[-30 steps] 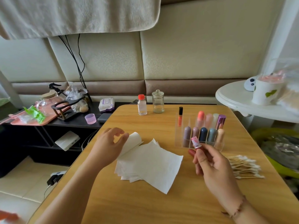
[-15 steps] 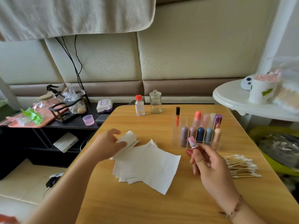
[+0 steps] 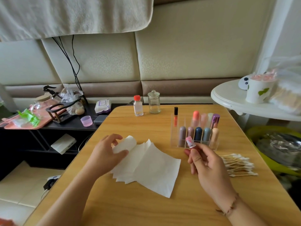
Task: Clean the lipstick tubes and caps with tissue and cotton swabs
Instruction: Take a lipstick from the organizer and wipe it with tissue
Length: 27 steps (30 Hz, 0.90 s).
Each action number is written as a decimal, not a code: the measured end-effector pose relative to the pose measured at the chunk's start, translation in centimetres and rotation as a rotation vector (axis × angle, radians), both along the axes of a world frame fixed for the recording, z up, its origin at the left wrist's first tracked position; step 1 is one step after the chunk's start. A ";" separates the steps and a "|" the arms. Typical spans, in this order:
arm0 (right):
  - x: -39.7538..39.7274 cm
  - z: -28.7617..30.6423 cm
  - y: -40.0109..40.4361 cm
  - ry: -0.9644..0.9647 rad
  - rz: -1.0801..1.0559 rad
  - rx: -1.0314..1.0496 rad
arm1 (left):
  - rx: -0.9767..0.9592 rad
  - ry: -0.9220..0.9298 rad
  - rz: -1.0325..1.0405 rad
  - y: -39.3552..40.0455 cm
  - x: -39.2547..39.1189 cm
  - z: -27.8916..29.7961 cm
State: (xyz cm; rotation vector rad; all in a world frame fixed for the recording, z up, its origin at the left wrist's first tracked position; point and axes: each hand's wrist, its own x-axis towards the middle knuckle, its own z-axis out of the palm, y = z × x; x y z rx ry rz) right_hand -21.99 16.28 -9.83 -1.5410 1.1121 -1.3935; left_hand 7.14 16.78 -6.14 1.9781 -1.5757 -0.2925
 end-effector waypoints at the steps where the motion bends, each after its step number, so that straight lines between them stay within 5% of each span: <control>1: 0.0 0.0 0.0 0.005 0.000 -0.002 | -0.019 -0.065 -0.023 0.1 -0.1 -0.2; 7: -0.1 0.0 0.0 0.001 -0.003 -0.003 | -0.197 -0.108 -0.105 0.7 -1.5 0.6; 11: -0.1 -0.2 -0.1 -0.003 -0.006 -0.005 | -0.006 -0.523 -0.303 0.6 -3.9 1.1; 13: -0.3 -0.2 -0.1 -0.013 -0.005 0.000 | 0.068 -0.587 -0.299 0.1 -5.0 0.8; 21: -0.7 0.8 0.0 -0.179 0.008 -0.020 | -0.114 -0.038 -0.281 -0.1 -7.3 2.4; 27: -0.8 2.2 1.1 -0.383 0.072 -0.105 | -0.026 0.736 -0.169 -0.3 -13.0 2.3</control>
